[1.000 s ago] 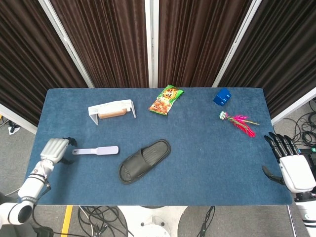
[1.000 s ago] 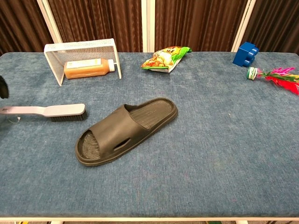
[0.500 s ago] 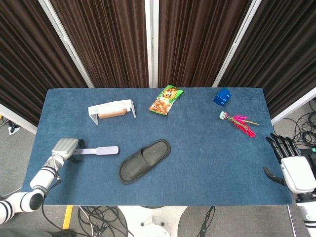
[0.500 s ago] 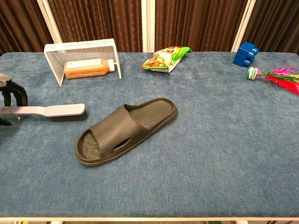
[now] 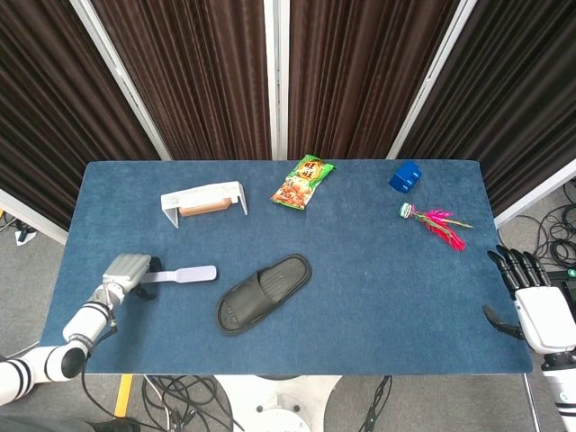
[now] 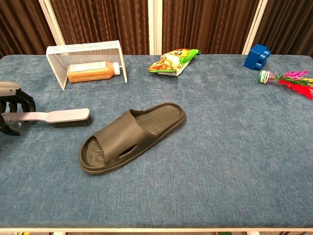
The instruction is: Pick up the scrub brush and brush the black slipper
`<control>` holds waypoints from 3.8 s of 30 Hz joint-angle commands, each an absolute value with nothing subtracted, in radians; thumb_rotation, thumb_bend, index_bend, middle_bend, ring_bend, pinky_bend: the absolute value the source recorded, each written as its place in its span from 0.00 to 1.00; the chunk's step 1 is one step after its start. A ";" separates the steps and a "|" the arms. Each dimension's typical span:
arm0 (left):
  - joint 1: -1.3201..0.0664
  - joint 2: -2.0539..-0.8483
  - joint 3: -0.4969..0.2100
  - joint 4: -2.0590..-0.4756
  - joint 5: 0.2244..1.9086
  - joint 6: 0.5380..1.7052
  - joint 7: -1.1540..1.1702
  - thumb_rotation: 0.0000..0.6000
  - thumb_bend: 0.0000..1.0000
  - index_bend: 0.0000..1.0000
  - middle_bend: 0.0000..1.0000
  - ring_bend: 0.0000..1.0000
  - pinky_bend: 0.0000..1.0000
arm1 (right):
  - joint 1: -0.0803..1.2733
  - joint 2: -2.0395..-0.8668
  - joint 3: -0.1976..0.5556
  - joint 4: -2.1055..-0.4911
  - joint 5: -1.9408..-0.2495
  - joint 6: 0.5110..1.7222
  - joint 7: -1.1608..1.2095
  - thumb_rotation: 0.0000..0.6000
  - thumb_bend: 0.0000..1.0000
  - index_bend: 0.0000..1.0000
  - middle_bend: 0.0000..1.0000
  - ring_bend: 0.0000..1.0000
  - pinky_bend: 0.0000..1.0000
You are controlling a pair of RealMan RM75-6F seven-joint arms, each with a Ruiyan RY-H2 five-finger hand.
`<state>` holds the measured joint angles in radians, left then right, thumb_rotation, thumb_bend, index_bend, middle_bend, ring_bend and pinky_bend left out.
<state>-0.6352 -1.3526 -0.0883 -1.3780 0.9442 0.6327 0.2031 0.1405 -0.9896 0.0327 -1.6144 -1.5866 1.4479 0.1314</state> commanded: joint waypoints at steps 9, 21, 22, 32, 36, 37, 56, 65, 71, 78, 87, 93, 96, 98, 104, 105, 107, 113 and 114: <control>-0.671 -1.366 -0.062 -1.390 0.933 0.610 0.202 0.97 0.23 0.48 0.55 0.52 0.57 | 0.136 -0.992 0.031 -1.608 -1.580 1.445 0.138 1.00 0.22 0.00 0.03 0.00 0.00; -0.703 -1.360 -0.022 -1.437 0.874 0.635 0.254 0.97 0.24 0.59 0.66 0.66 0.75 | 0.128 -0.990 0.031 -1.601 -1.573 1.449 0.146 1.00 0.22 0.00 0.03 0.00 0.00; -0.706 -1.358 -0.018 -1.443 0.868 0.634 0.257 0.96 0.24 0.59 0.67 0.67 0.76 | 0.128 -0.990 0.031 -1.602 -1.572 1.449 0.146 1.00 0.22 0.00 0.03 0.00 0.00; -0.732 -1.374 -0.007 -1.452 0.817 0.657 0.278 0.87 0.26 0.74 0.80 0.79 0.86 | 0.127 -0.987 0.034 -1.607 -1.574 1.453 0.145 1.00 0.22 0.00 0.03 0.00 0.00; -0.736 -1.395 -0.012 -1.440 0.795 0.684 0.284 0.85 0.26 0.85 0.89 0.87 0.92 | 0.125 -0.987 0.035 -1.607 -1.570 1.454 0.148 1.00 0.22 0.00 0.03 0.00 0.00; -0.738 -1.400 -0.014 -1.436 0.788 0.689 0.285 0.85 0.25 0.86 0.91 0.88 0.93 | 0.126 -0.987 0.035 -1.606 -1.570 1.452 0.148 1.00 0.22 0.00 0.03 0.00 0.00; -0.596 -1.516 -0.140 -1.293 1.008 0.893 -0.114 1.00 0.55 1.00 1.00 1.00 1.00 | 0.144 -0.995 0.028 -1.605 -1.575 1.412 0.145 1.00 0.22 0.00 0.03 0.00 0.00; -0.488 -1.576 -0.079 -1.128 1.435 1.225 -0.535 1.00 0.67 1.00 1.00 1.00 1.00 | 0.246 -0.982 0.014 -1.674 -1.642 1.270 0.114 1.00 0.22 0.00 0.06 0.00 0.00; -0.474 -1.591 0.020 -1.031 1.635 1.368 -0.536 1.00 0.67 1.00 1.00 1.00 1.00 | 0.445 -1.013 0.051 -1.738 -1.675 1.021 0.111 1.00 0.22 0.00 0.07 0.00 0.00; -0.460 -1.626 0.105 -0.926 1.771 1.469 -0.533 1.00 0.67 1.00 1.00 1.00 1.00 | 0.704 -1.177 0.155 -1.709 -1.563 0.714 0.046 1.00 0.18 0.00 0.04 0.00 0.00; -0.452 -1.688 0.142 -0.857 1.820 1.496 -0.490 1.00 0.67 1.00 1.00 1.00 1.00 | 0.966 -1.443 0.212 -1.496 -1.324 0.448 -0.152 1.00 0.16 0.00 0.03 0.00 0.00; -0.474 -1.726 0.129 -0.837 1.798 1.439 -0.474 1.00 0.67 1.00 1.00 1.00 1.00 | 1.077 -1.553 0.174 -1.382 -1.176 0.392 -0.276 1.00 0.23 0.00 0.05 0.00 0.00; -0.483 -1.736 0.121 -0.835 1.789 1.427 -0.476 1.00 0.67 1.00 1.00 1.00 1.00 | 1.108 -1.573 0.144 -1.356 -1.116 0.405 -0.327 1.00 0.24 0.00 0.06 0.00 0.00; -0.489 -1.741 0.119 -0.836 1.785 1.419 -0.479 1.00 0.67 1.00 1.00 1.00 1.00 | 1.118 -1.580 0.131 -1.348 -1.073 0.422 -0.343 1.00 0.23 0.00 0.05 0.00 0.00; -0.505 -1.748 0.121 -0.845 1.782 1.396 -0.477 1.00 0.67 1.00 1.00 1.00 1.00 | 1.156 -1.600 0.095 -1.307 -0.990 0.430 -0.364 1.00 0.03 0.00 0.01 0.00 0.00; -0.507 -1.748 0.120 -0.847 1.780 1.393 -0.476 1.00 0.67 1.00 1.00 1.00 1.00 | 1.160 -1.607 0.092 -1.299 -0.982 0.433 -0.363 1.00 0.02 0.00 0.01 0.00 0.00; -0.510 -1.749 0.116 -0.855 1.776 1.391 -0.474 1.00 0.67 1.00 1.00 1.00 1.00 | 1.171 -1.619 0.086 -1.280 -0.967 0.432 -0.363 1.00 0.02 0.00 0.00 0.00 0.00; -0.524 -1.755 0.111 -0.861 1.766 1.367 -0.462 1.00 0.67 1.00 1.00 1.00 1.00 | 1.197 -1.652 0.070 -1.231 -0.942 0.430 -0.359 1.00 0.10 0.00 0.04 0.00 0.00; -0.526 -1.758 0.109 -0.860 1.763 1.361 -0.459 1.00 0.67 1.00 1.00 1.00 1.00 | 1.201 -1.658 0.069 -1.223 -0.940 0.429 -0.357 1.00 0.12 0.00 0.06 0.00 0.00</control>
<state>-0.5233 -1.7550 0.1107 -0.8602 1.7663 1.3661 -0.4623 1.1959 -1.6517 0.0719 -1.2300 -0.9440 0.4303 -0.3596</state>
